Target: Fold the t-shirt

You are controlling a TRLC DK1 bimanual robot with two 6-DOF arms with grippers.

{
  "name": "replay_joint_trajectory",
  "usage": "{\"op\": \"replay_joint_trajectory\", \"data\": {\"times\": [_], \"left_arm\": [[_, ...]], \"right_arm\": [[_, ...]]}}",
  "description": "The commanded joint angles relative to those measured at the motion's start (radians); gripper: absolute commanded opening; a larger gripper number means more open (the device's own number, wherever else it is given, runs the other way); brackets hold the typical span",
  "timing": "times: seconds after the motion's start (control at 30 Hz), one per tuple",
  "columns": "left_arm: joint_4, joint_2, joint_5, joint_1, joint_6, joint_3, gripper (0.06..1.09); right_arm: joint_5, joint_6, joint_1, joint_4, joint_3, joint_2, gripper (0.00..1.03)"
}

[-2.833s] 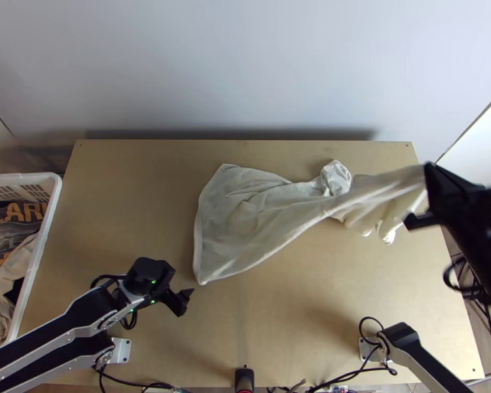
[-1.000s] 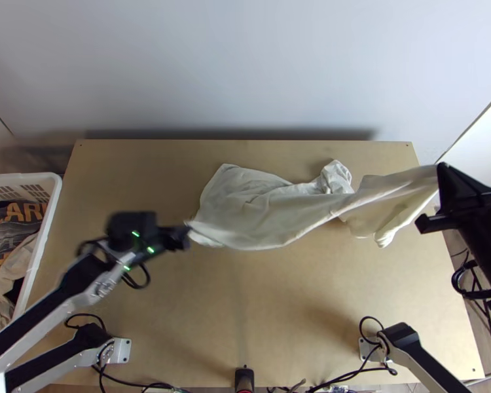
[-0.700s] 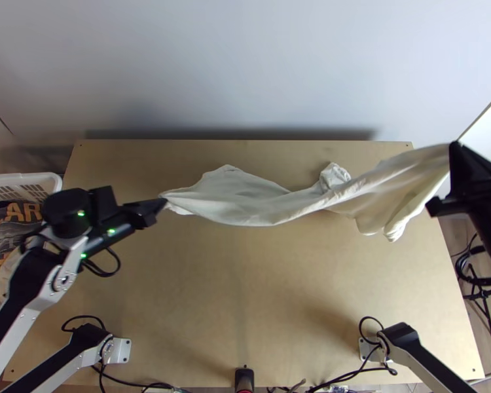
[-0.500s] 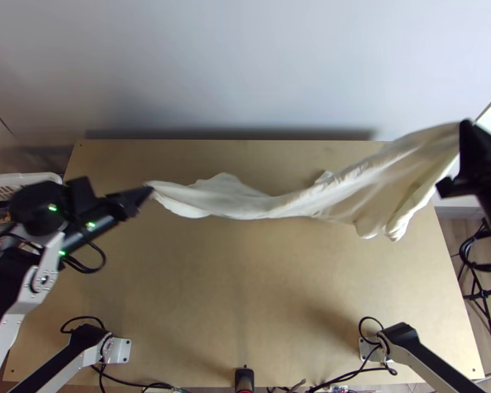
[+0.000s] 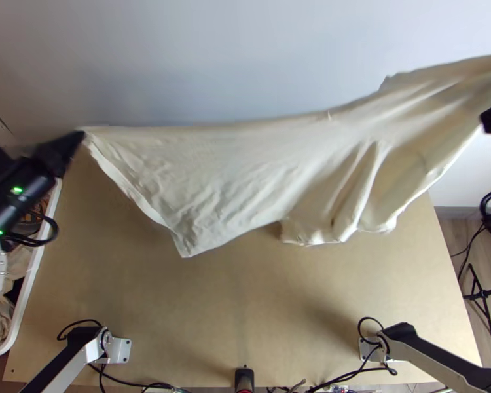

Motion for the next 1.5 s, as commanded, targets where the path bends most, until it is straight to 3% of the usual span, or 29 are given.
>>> {"op": "replay_joint_trajectory", "data": {"times": [0.0, 0.27, 0.63, 0.77, 1.03, 1.47], "left_arm": [[-0.019, 0.002, 0.006, 0.073, -0.044, 0.15, 0.09], [-0.014, -0.01, 0.029, 0.062, -0.078, 0.232, 0.09], [0.007, -0.001, 0.03, 0.024, -0.127, 0.28, 0.09], [0.001, -0.063, 0.1, 0.012, -0.124, 0.278, 0.09], [-0.062, -0.21, 0.129, 0.024, -0.104, 0.269, 0.09], [-0.18, -0.445, 0.103, 0.033, -0.018, 0.243, 0.09]], "right_arm": [[0.018, 0.007, -0.001, 0.012, 0.131, 0.04, 0.03], [0.018, -0.042, 0.046, 0.025, 0.344, 0.097, 0.03], [0.016, -0.044, 0.111, 0.037, 0.345, 0.094, 0.03], [0.013, -0.05, 0.125, 0.032, 0.351, 0.066, 0.03], [-0.013, -0.087, 0.128, -0.041, 0.385, -0.038, 0.03], [-0.018, -0.07, 0.074, -0.267, 0.388, -0.186, 0.03]]}}
